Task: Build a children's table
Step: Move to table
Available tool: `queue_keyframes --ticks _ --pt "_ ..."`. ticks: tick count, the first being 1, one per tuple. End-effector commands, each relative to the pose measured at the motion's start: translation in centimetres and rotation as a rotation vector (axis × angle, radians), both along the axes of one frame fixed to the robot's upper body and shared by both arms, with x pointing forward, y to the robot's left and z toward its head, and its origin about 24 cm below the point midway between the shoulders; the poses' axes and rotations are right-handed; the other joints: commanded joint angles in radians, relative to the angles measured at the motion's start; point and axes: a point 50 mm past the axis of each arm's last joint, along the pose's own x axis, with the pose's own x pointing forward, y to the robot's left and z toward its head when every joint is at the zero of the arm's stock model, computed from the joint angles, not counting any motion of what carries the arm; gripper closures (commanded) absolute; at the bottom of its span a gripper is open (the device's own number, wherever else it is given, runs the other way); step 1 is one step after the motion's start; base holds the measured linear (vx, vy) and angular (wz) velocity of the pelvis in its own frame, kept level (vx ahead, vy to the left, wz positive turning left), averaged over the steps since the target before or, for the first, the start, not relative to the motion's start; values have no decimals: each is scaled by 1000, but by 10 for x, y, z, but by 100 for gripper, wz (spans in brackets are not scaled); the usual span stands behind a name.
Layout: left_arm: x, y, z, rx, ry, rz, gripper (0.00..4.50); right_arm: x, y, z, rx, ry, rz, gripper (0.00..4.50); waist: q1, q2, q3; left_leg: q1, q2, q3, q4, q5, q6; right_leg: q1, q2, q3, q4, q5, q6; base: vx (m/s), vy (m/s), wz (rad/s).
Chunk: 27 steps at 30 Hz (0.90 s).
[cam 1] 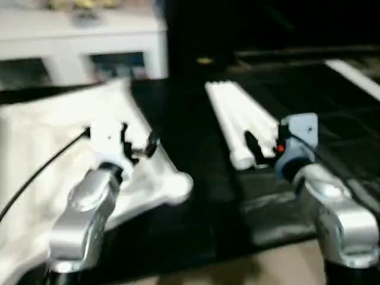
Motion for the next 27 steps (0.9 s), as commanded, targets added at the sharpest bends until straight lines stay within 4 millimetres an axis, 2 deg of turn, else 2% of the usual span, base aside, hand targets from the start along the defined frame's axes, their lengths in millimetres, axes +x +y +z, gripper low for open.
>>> queue_keyframes --ticks 1,2,3,4,5,6,7,8,9,10,11,12,13,14,15,16,17,18,19,20,21,22,24,25,27 --pt "-1 10 3 40 -19 42 1 4 9 4 6 -16 75 0 31 -8 -87 -81 -49 2 -37 106 164 137 -20 46 -25 194 -372 139 -40 10" --pt "-2 12 4 39 -23 48 1 5 11 4 3 -12 98 0 36 -5 -91 -69 -53 -4 -33 202 197 131 4 36 -1 335 -390 139 -40 10" --pt "-2 13 5 40 -26 54 1 5 12 4 1 -9 117 0 39 -1 -92 -58 -52 -8 -29 283 212 121 18 30 16 428 -389 141 -25 17" --pt "-3 14 6 45 -30 57 1 6 14 3 -1 -6 132 0 46 8 -100 -12 -40 -24 -14 519 244 83 48 6 56 608 -349 128 -22 22" --pt "-3 14 6 49 -29 59 1 7 15 3 0 -3 139 0 45 12 -101 17 -28 -37 -2 665 256 48 59 -4 73 649 -308 128 -22 22" --pt "-3 15 6 61 -27 59 1 9 16 3 3 0 145 0 38 17 -101 87 3 -63 21 913 252 -37 41 -7 82 609 -233 81 -35 15" --pt "-3 15 6 72 -25 55 1 11 17 2 8 14 151 0 52 -6 -99 55 -18 -52 44 1012 208 -22 17 22 66 647 -176 0 0 0" --pt "-3 15 6 72 -25 55 1 11 17 2 8 14 151 0 74 -20 -95 2 -49 -26 38 887 147 17 32 44 75 777 -147 0 0 0" --pt "-3 15 7 79 -24 53 1 13 17 2 12 23 155 0 83 -23 -97 -17 -52 -20 31 803 114 39 38 51 78 832 -135 0 0 0" --pt "-3 15 7 82 -24 51 1 14 17 1 6 25 153 0 107 -13 -101 -28 -45 -15 22 695 50 49 48 54 87 912 -128 -31 -2 18" --pt "-3 15 7 99 -25 41 1 18 17 0 -26 35 142 0 112 -10 -100 -29 -40 -13 17 662 29 48 49 51 87 919 -130 0 0 0" --pt "-3 16 7 120 -19 28 1 22 18 -1 -19 52 151 0 114 -3 -83 -31 -12 -13 -10 497 -33 25 26 39 63 725 -156 -93 -30 6" --pt "-2 16 8 142 -16 15 1 26 20 1 2 54 165 0 114 3 -76 -34 -1 -17 -21 409 -61 23 15 37 55 608 -167 -124 -29 0" --pt "-1 17 8 158 -13 6 1 29 21 1 11 66 184 0 110 3 -66 -30 12 -17 -39 219 -106 17 3 33 34 365 -179 -124 -29 0" --pt "-1 17 8 158 -13 6 1 29 21 1 11 66 184 0 107 -1 -61 -28 14 -16 -45 133 -118 15 -1 34 25 259 -182 -135 -39 1" --pt "-1 18 8 169 -9 -3 1 32 23 3 26 73 196 0 108 2 -55 -25 18 -16 -54 28 -125 14 -9 39 14 111 -180 -140 -49 3" --pt "2 19 10 194 1 -47 1 48 23 7 15 74 138 0 106 7 -48 -24 18 -17 -62 -45 -127 9 -14 40 5 -16 -176 -140 -49 3" --pt "2 19 10 196 1 -51 1 49 23 7 11 75 134 0 101 3 -46 -23 16 -15 -64 -78 -129 4 -14 39 -1 -84 -176 -147 -34 2" --pt "4 19 11 212 11 -91 1 59 21 7 -30 89 90 0 97 3 -42 -20 17 -18 -69 -149 -130 -4 -17 38 -11 -211 -170 -139 -28 4" --pt "4 20 12 219 17 -109 1 64 20 6 -50 108 66 0 95 5 -44 -18 14 -17 -68 -167 -129 -11 -17 39 -16 -266 -163 -139 -28 4" --pt "6 21 13 239 29 -148 1 73 17 3 -92 145 29 0 93 6 -44 -20 13 -18 -69 -166 -128 -12 -16 39 -17 -273 -162 -117 -28 3" --pt "6 21 13 248 33 -161 1 76 16 2 -103 155 19 0 89 6 -45 -28 11 -20 -70 -165 -128 -13 -15 37 -17 -281 -165 -97 -24 1" --pt "5 21 14 264 60 -238 1 85 12 -1 -93 197 -10 0 87 6 -49 -35 9 -19 -67 -144 -127 -13 -15 36 -14 -261 -169 -83 -22 1" --pt "4 20 14 277 81 -298 1 91 10 -2 -90 224 -27 0 87 9 -48 -40 11 -20 -67 -130 -129 -15 -15 34 -12 -243 -176 0 0 0" --pt "2 20 15 286 108 -369 1 101 10 -2 -64 235 -28 0 82 16 -52 -42 8 -20 -65 -142 -130 -18 -16 31 -9 -248 -189 0 0 0"
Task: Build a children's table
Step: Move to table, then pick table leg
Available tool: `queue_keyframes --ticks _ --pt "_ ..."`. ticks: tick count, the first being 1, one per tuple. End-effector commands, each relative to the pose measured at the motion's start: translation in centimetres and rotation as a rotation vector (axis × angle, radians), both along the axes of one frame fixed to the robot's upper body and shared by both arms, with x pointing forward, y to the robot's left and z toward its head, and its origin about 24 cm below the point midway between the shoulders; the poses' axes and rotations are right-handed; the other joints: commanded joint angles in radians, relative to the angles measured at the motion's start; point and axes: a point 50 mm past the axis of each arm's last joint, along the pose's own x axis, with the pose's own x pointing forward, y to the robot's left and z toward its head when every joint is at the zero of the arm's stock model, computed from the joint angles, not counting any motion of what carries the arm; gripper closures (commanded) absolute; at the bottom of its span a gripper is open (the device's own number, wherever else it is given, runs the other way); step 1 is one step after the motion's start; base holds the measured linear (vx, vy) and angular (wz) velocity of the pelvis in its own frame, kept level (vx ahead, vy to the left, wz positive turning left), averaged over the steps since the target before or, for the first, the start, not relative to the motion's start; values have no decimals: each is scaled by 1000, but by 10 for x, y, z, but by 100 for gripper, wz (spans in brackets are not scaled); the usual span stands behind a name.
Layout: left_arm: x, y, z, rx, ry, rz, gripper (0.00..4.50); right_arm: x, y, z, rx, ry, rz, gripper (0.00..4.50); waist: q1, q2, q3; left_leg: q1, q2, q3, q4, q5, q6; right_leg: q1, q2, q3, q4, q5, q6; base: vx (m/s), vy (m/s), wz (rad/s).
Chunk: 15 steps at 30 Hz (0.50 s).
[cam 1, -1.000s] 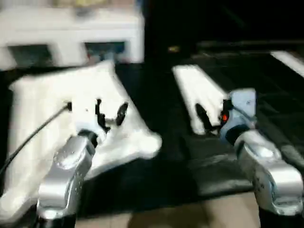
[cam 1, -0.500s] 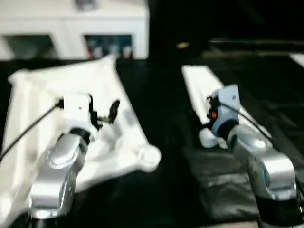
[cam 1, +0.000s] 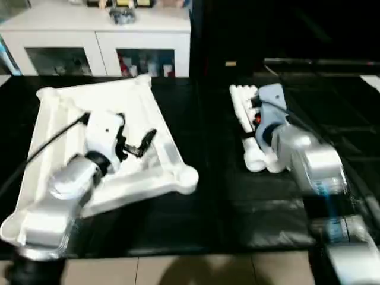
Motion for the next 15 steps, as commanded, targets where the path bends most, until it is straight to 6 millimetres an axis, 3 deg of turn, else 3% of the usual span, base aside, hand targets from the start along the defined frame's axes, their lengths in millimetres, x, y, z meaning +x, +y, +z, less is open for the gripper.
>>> queue_keyframes --ticks 1,2,4,6,8,15 --pt "0 -3 1 10 45 -84 1 12 0 5 30 -21 9 0 -3 12 -56 -9 -1 17 -81 -179 -57 32 -36 2 -79 -222 -190 0 0 0" --pt "0 -3 1 14 48 -88 1 13 0 5 31 -21 13 0 -3 15 -59 -13 -1 17 -79 -164 -57 32 -37 1 -75 -191 -199 0 0 0" --pt "1 0 1 19 72 -92 1 19 2 4 23 -15 25 0 -1 22 -70 -27 -2 24 -68 -50 -35 36 -30 -5 -60 31 -244 0 0 0" --pt "0 0 1 13 88 -108 1 23 3 2 18 -17 25 0 4 29 -72 -24 2 27 -65 -32 -24 32 -31 -8 -56 87 -262 0 0 0" --pt "-3 -1 1 15 110 -133 1 25 4 -1 20 -1 28 0 8 26 -75 -31 5 31 -62 12 -16 37 -30 -14 -48 166 -289 0 0 0" --pt "-24 1 -4 40 216 -256 1 29 10 -13 -40 38 -5 0 14 18 -67 -36 12 29 -71 -36 -21 38 -37 -18 -49 86 -292 0 0 0"
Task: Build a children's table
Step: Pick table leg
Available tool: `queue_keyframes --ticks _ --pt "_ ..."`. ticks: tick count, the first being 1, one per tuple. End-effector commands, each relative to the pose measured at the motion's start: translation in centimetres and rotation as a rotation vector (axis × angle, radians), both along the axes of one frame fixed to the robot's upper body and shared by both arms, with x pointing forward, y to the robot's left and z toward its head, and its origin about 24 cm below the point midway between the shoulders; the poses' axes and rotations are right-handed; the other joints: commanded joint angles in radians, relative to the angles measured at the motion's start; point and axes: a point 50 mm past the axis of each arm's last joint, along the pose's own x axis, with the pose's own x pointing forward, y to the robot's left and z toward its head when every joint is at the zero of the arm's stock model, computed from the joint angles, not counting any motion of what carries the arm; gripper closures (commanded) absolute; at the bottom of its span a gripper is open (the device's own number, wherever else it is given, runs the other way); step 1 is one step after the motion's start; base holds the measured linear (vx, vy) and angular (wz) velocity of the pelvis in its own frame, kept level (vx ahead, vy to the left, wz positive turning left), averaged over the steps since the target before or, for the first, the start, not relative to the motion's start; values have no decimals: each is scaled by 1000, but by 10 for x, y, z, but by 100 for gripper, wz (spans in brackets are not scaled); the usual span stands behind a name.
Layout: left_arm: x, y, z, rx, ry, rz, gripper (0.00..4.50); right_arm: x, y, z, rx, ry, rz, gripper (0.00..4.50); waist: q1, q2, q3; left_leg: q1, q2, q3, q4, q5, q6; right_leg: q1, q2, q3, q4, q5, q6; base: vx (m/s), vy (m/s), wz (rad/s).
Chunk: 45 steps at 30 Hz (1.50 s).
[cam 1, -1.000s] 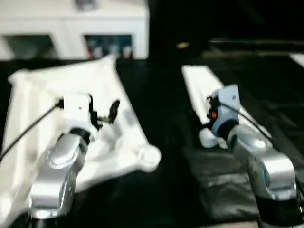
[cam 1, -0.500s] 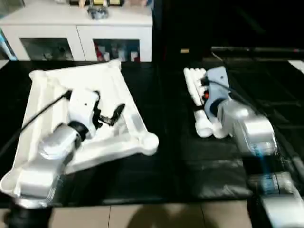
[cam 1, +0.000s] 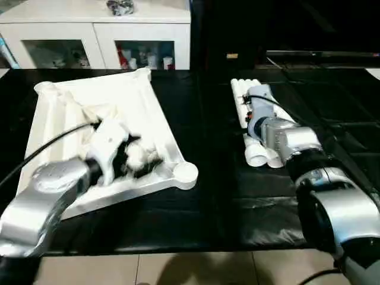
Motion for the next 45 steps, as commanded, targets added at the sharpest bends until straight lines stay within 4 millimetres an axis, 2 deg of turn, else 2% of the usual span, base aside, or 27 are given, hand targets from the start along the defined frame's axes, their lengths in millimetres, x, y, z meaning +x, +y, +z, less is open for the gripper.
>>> queue_keyframes --ticks 1,5,8,13,14,19,23,26,31,34,35,37,40,43,44,45 --pt "-7 -6 3 -13 20 -59 1 3 0 3 -38 -25 -34 0 4 11 -65 6 -3 31 -71 -75 -29 56 -37 5 -50 62 -276 0 0 0" --pt "-12 -7 3 -20 39 -73 1 3 -1 0 -42 -35 -77 0 7 10 -62 5 -3 33 -75 -111 -36 54 -37 6 -52 9 -255 0 0 0" --pt "-15 -5 2 -9 53 -65 1 0 0 -7 -29 -5 -79 0 9 9 -63 3 -4 32 -75 -109 -35 55 -37 6 -51 12 -246 0 0 0" --pt "-21 -3 3 -1 70 -65 1 -2 -2 -13 -38 16 -88 0 10 10 -59 -1 -4 32 -76 -103 -34 53 -38 6 -51 18 -247 0 0 0" --pt "-22 -3 3 0 71 -64 1 -2 -3 -13 -38 14 -94 0 9 7 -56 -2 -5 32 -76 -103 -32 53 -36 7 -52 19 -245 0 0 0" --pt "-26 -1 3 3 85 -57 1 -4 -7 -18 -60 35 -113 0 9 7 -52 -4 -6 33 -75 -78 -22 48 -32 6 -50 65 -241 0 0 0" --pt "-29 1 2 15 100 -58 1 -6 -7 -23 -57 74 -101 0 8 5 -43 -4 -4 33 -80 -123 -27 44 -35 6 -54 6 -239 0 0 0" --pt "-30 1 3 18 106 -58 1 -8 -8 -25 -23 103 -112 0 7 5 -39 -3 -3 32 -82 -129 -31 42 -34 6 -54 2 -239 0 0 0" --pt "-32 2 3 22 115 -65 1 -10 -6 -26 44 166 -105 0 5 0 -38 -2 -3 32 -84 -147 -26 43 -36 7 -57 -22 -238 0 0 0" --pt "-33 2 3 32 130 -81 1 -10 -8 -25 62 200 -88 0 4 3 -37 -3 -2 32 -85 -148 -27 41 -37 7 -57 -31 -241 0 0 0" --pt "-33 2 3 33 132 -82 1 -11 -8 -24 64 206 -86 18 4 -1 -40 -3 -1 32 -85 -138 -27 44 -38 6 -57 -25 -243 0 0 0" --pt "-33 2 3 32 135 -84 0 -11 -9 -24 68 213 -87 29 4 2 -40 -2 -1 32 -84 -132 -27 42 -38 6 -57 -18 -246 0 0 0" --pt "-34 0 2 29 150 -100 0 -12 -11 -24 97 255 -84 55 4 -3 -45 -3 -1 34 -83 -121 -26 46 -38 7 -57 -11 -249 0 0 0" --pt "-35 -1 1 22 161 -107 0 -14 -14 -24 75 281 -67 90 4 -1 -43 -3 0 34 -83 -125 -27 44 -38 6 -58 -19 -252 0 0 0" --pt "-34 -1 1 20 162 -106 0 -14 -14 -25 69 286 -62 97 4 -5 -48 -3 1 36 -82 -120 -26 48 -40 6 -57 -20 -254 0 0 0" --pt "-34 -1 2 17 163 -103 0 -15 -15 -25 62 292 -54 104 5 -3 -47 -2 1 36 -83 -117 -27 46 -40 6 -57 -21 -254 0 0 0"
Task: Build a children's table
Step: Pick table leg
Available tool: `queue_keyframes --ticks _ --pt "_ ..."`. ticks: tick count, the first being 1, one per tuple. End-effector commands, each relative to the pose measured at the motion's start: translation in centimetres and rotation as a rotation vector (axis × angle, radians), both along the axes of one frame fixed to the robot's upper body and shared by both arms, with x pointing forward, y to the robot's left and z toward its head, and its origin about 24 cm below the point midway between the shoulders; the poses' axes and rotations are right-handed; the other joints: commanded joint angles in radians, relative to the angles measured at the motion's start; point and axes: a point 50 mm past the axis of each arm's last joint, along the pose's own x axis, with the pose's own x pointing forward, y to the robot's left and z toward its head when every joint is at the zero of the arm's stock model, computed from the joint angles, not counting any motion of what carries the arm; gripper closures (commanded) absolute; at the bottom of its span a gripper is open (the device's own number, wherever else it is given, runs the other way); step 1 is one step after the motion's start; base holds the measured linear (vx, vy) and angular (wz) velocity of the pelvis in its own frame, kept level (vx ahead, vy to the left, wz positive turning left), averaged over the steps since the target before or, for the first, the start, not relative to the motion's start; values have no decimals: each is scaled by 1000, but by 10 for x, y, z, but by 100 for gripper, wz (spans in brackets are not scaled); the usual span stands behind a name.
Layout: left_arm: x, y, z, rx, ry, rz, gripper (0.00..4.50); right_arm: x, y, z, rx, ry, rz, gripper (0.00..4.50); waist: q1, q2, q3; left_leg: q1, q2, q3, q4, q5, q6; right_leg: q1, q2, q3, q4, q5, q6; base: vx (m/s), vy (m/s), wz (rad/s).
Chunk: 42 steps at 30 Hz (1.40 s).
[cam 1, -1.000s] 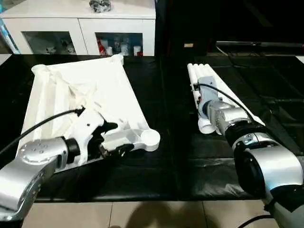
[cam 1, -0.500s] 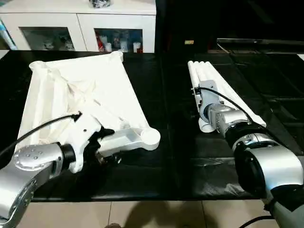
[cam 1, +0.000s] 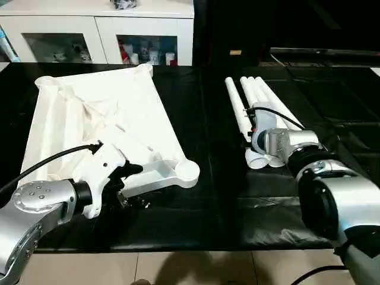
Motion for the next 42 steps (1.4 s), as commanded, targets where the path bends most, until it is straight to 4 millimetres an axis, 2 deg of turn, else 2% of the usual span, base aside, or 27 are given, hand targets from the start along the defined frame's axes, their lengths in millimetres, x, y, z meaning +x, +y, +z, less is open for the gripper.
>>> queue_keyframes --ticks 1,2,3,4,6,7,11,13,14,17,21,23,25,26,27,28,29,32,33,35,36,38,40,41,42 --pt "1 -2 3 -4 -4 -11 0 -4 -2 -4 -20 49 23 114 2 6 -62 7 -4 30 -80 -116 -29 55 -39 9 -57 -18 -256 0 0 0" --pt "1 -3 3 -4 -4 -10 0 -4 -3 -4 -22 52 27 125 3 8 -61 8 -3 32 -80 -121 -31 53 -38 9 -58 -24 -256 0 0 0" --pt "2 -3 3 -4 -6 -8 0 -4 -3 -4 -24 56 31 134 3 3 -64 9 -2 34 -80 -121 -30 54 -38 8 -58 -23 -257 0 0 0" --pt "3 -4 3 -4 -11 -5 0 -5 -4 -4 -24 63 32 141 5 5 -64 10 0 37 -79 -117 -30 52 -39 8 -57 -19 -256 0 0 0" --pt "4 -4 3 -4 -13 -4 0 -5 -4 -5 -23 65 33 146 7 3 -65 12 1 41 -79 -114 -31 52 -39 8 -57 -19 -252 0 0 0" --pt "4 -5 2 -9 -14 -3 0 -5 -4 -5 -19 75 34 164 8 -1 -65 13 1 44 -80 -119 -29 51 -39 8 -59 -27 -250 0 0 0" --pt "5 -5 3 -10 -13 -5 0 -6 -5 -6 -19 86 37 196 12 -1 -67 11 3 44 -81 -103 -28 52 -41 5 -56 -16 -246 0 0 0" --pt "6 -6 3 -12 -14 -6 0 -8 -7 -7 -16 100 41 227 13 -1 -68 12 2 44 -80 -98 -29 52 -40 4 -56 -7 -246 0 0 0" --pt "6 -6 3 -12 -14 -6 0 -8 -7 -7 -16 103 41 227 13 -4 -68 11 2 45 -80 -95 -28 53 -40 4 -56 -3 -246 0 0 0" --pt "8 -6 3 -16 -14 -4 0 -9 -8 -9 -15 115 44 254 14 -5 -68 9 2 45 -80 -93 -28 54 -41 3 -55 -5 -246 0 0 0" --pt "12 -8 3 -32 -21 4 0 -9 -8 -9 24 110 22 262 15 -5 -69 9 2 45 -80 -92 -30 55 -42 3 -55 -9 -246 0 0 0" --pt "15 -9 4 -44 -36 17 0 -7 -7 -7 66 95 1 263 15 -4 -70 11 2 45 -79 -99 -31 54 -42 2 -55 -6 -246 0 0 0" --pt "21 -11 4 -70 -59 52 0 -3 -4 -1 140 52 -23 263 14 3 -70 12 2 45 -78 -104 -34 54 -42 2 -55 -4 -246 0 0 0" --pt "24 -11 4 -78 -67 65 0 -2 -3 2 159 35 -20 263 13 1 -71 11 2 45 -78 -102 -33 56 -42 1 -55 1 -248 0 0 0" --pt "30 -13 3 -102 -88 100 0 2 0 9 214 -14 -13 263 12 7 -73 9 2 43 -77 -86 -31 58 -42 1 -51 28 -252 0 0 0" --pt "30 -13 3 -102 -88 100 0 2 0 9 214 -14 -13 263 12 1 -75 9 2 45 -75 -75 -24 60 -41 1 -52 49 -255 0 0 0" --pt "33 -15 3 -112 -98 115 0 4 1 12 231 -30 -5 264 14 7 -77 9 2 44 -73 -57 -15 60 -42 0 -49 75 -263 0 0 0" --pt "50 -23 7 -168 -151 190 0 13 6 34 401 -178 18 264 13 3 -80 6 1 45 -70 -33 -1 66 -41 -1 -47 121 -276 0 0 0" --pt "52 -24 8 -174 -158 199 0 14 7 36 425 -192 19 264 15 4 -81 8 4 45 -69 -42 8 65 -42 -1 -47 130 -284 0 0 0" --pt "65 -31 13 -239 -179 281 0 16 4 46 499 -263 20 264 15 -5 -81 6 4 46 -69 -36 26 69 -43 -2 -48 133 -296 0 0 0" --pt "65 -31 13 -239 -179 281 0 16 4 46 499 -263 20 264 18 -3 -81 8 4 46 -68 -31 30 68 -43 -2 -48 137 -300 0 0 0" --pt "79 -44 23 -352 -214 345 0 17 -2 54 626 -344 36 264 20 -11 -82 6 4 47 -66 -24 44 72 -44 -2 -49 142 -310 0 0 0" --pt "87 -53 33 -441 -232 367 0 15 -4 57 708 -393 62 264 25 -11 -83 6 3 47 -66 -12 62 73 -44 -3 -49 154 -311 0 0 0" --pt "94 -62 44 -533 -240 384 0 12 -5 62 796 -455 118 264 26 -17 -83 4 3 47 -66 -11 72 77 -45 -3 -49 157 -311 0 0 0" --pt "95 -63 45 -547 -241 386 0 11 -5 63 811 -463 128 264 29 -18 -82 5 3 49 -66 -13 78 77 -45 -2 -52 160 -311 0 0 0"
